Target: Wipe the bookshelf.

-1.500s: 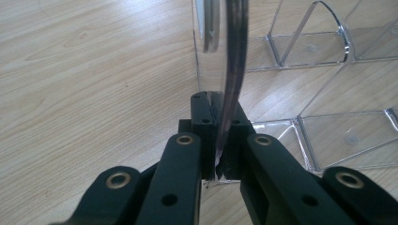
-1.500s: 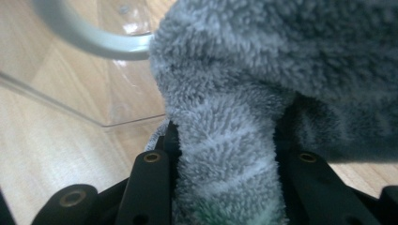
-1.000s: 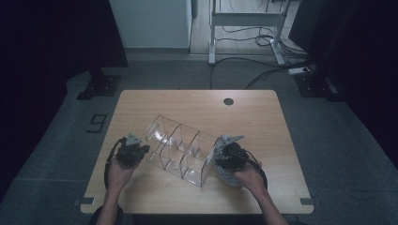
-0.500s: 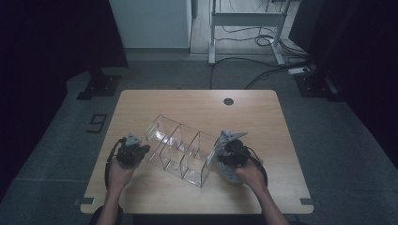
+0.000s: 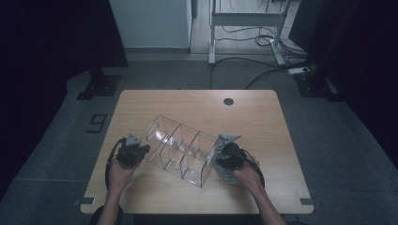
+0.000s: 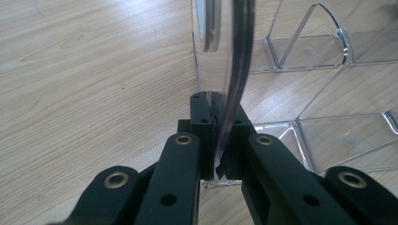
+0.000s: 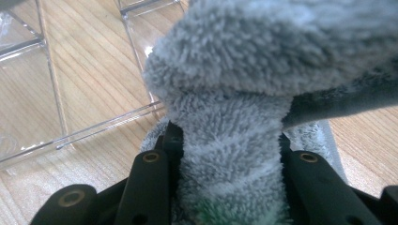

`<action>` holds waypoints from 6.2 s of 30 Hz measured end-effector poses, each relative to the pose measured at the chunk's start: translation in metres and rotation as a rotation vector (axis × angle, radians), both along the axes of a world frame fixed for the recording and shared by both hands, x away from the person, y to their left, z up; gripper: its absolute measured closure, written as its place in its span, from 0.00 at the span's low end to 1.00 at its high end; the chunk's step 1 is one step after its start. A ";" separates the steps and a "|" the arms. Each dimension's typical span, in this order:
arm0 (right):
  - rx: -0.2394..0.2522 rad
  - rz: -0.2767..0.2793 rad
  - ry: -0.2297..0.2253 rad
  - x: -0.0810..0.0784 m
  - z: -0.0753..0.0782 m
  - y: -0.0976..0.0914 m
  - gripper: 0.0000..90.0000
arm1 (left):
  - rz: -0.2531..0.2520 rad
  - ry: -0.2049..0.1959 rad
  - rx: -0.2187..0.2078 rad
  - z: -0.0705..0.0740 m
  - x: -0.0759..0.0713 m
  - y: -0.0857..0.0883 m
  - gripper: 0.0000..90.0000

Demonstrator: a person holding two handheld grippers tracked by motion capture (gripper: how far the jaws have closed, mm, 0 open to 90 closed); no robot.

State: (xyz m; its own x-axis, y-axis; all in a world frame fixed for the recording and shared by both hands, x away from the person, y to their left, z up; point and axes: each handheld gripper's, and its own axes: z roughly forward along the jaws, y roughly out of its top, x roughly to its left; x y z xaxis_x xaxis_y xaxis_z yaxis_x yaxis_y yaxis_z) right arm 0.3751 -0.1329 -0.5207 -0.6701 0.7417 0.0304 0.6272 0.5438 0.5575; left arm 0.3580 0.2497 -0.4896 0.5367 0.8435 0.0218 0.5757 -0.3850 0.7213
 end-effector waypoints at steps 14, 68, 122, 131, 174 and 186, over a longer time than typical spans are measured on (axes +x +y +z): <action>-0.035 0.051 -0.011 -0.014 0.005 0.009 0.70 | 0.042 -0.002 0.011 0.000 0.000 -0.005 0.97; -0.024 0.269 0.037 -0.085 0.031 0.032 0.73 | 0.054 0.002 -0.010 -0.001 0.000 -0.003 0.97; 0.076 -0.223 -0.141 -0.028 0.096 -0.138 0.73 | 0.036 0.015 -0.029 -0.005 0.002 0.000 0.96; 0.043 -0.236 -0.057 -0.014 0.062 -0.142 0.72 | 0.034 0.017 -0.028 -0.005 0.002 0.000 0.96; 0.180 -0.077 -0.090 -0.016 0.058 -0.126 0.40 | 0.036 -0.059 -0.063 0.021 -0.014 0.010 0.85; 0.196 0.054 -0.092 -0.013 0.066 -0.089 0.42 | 0.028 -0.062 -0.045 0.024 -0.010 0.007 0.96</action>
State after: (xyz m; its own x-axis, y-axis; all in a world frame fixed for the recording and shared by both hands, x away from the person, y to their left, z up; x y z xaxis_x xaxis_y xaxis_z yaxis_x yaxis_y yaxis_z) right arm 0.3616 -0.2222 -0.4551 -0.7151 0.6908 0.1073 0.5420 0.4508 0.7092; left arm 0.3476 0.2562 -0.4657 0.5113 0.8592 0.0160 0.5400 -0.3357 0.7719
